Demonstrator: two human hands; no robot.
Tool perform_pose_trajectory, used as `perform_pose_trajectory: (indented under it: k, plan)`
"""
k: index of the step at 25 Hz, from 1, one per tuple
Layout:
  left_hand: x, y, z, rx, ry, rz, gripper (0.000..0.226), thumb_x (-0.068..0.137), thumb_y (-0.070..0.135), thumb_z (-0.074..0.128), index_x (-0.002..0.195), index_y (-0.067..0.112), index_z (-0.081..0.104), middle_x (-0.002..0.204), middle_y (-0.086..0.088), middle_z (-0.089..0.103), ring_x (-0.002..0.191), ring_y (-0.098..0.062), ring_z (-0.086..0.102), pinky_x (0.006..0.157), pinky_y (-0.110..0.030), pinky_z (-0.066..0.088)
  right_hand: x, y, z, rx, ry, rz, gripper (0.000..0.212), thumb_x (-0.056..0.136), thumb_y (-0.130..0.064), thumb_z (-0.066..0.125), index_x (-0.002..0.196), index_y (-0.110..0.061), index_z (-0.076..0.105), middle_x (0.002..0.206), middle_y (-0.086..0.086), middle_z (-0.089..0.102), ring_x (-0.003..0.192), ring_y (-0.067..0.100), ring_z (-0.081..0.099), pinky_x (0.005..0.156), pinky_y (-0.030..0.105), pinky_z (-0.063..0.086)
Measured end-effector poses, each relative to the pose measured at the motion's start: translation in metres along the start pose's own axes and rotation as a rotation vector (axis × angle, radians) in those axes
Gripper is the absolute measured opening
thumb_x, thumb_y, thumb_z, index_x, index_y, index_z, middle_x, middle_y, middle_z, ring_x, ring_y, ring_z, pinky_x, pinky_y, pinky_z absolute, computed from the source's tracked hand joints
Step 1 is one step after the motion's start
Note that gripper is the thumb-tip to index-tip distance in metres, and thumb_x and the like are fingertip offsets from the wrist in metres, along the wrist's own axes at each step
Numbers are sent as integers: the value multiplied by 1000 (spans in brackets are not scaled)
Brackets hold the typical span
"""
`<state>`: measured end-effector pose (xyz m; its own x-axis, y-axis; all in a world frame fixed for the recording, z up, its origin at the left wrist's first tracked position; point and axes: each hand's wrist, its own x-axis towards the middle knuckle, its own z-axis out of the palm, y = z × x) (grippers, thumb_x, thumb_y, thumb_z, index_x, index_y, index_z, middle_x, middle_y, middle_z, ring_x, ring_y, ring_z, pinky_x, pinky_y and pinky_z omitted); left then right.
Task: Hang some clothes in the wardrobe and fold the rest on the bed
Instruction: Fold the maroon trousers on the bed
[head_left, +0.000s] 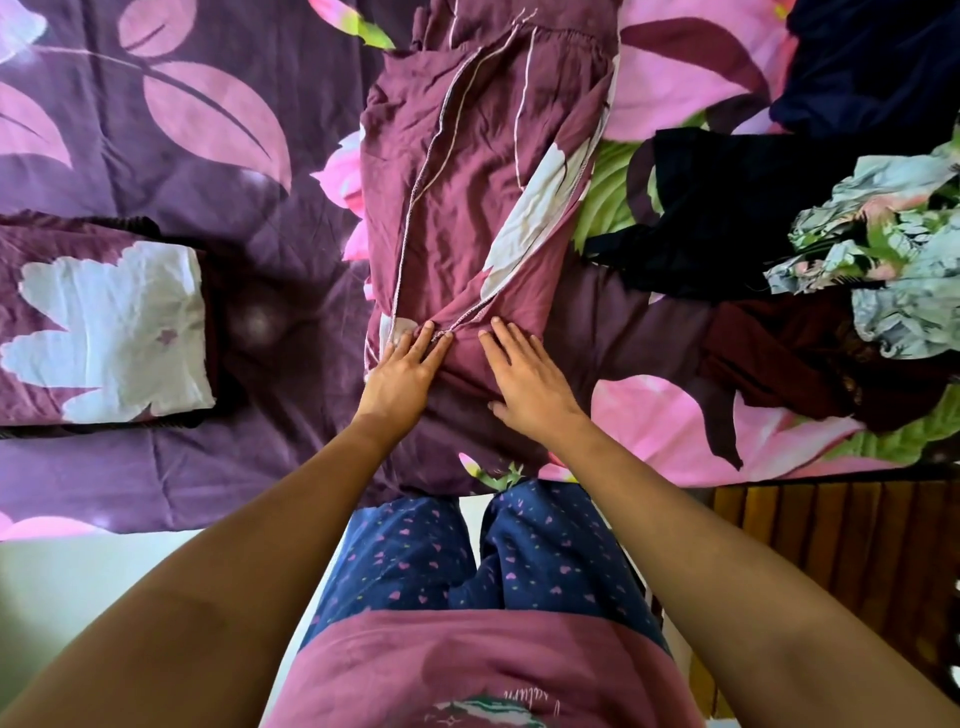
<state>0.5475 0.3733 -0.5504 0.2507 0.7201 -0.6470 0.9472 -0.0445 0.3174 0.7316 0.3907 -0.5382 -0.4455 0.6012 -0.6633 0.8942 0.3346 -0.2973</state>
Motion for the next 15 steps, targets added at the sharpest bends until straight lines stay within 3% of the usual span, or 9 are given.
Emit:
perform_pose_trajectory:
  k: [3, 6, 9, 15]
  plan:
    - [-2, -2, -6, -94, -7, -7, 72, 90, -9, 31, 151, 25, 13, 159, 0, 9, 145, -24, 11, 113, -39, 29, -1, -8, 8, -22, 89, 86, 96, 82, -26, 67, 151, -7, 3, 158, 19, 1, 146, 35, 5, 118, 46, 11]
    - [-4, -5, -9, -114, -7, 7, 73, 89, -9, 31, 151, 25, 14, 158, 0, 12, 145, -24, 14, 114, -38, 26, 4, -11, 9, -78, 94, 98, 74, 92, -7, 43, 151, -7, -2, 157, 23, -1, 145, 40, 3, 117, 49, 12]
    - [-5, -5, -6, -52, -2, -13, 76, 88, -9, 35, 151, 26, 9, 158, -3, 10, 145, -25, 13, 117, -39, 16, 9, -9, 2, -127, 26, 83, 61, 95, 0, 22, 150, -4, -4, 156, 25, -3, 144, 41, 2, 117, 47, 10]
    - [-13, 15, -10, -67, -59, -144, 75, 89, -10, 31, 151, 29, 12, 158, -1, 12, 139, -31, 26, 103, -54, 37, 3, 11, -24, 8, -242, -36, 57, 92, 9, 27, 147, -2, 26, 157, 18, 10, 143, 32, 20, 116, 41, 20]
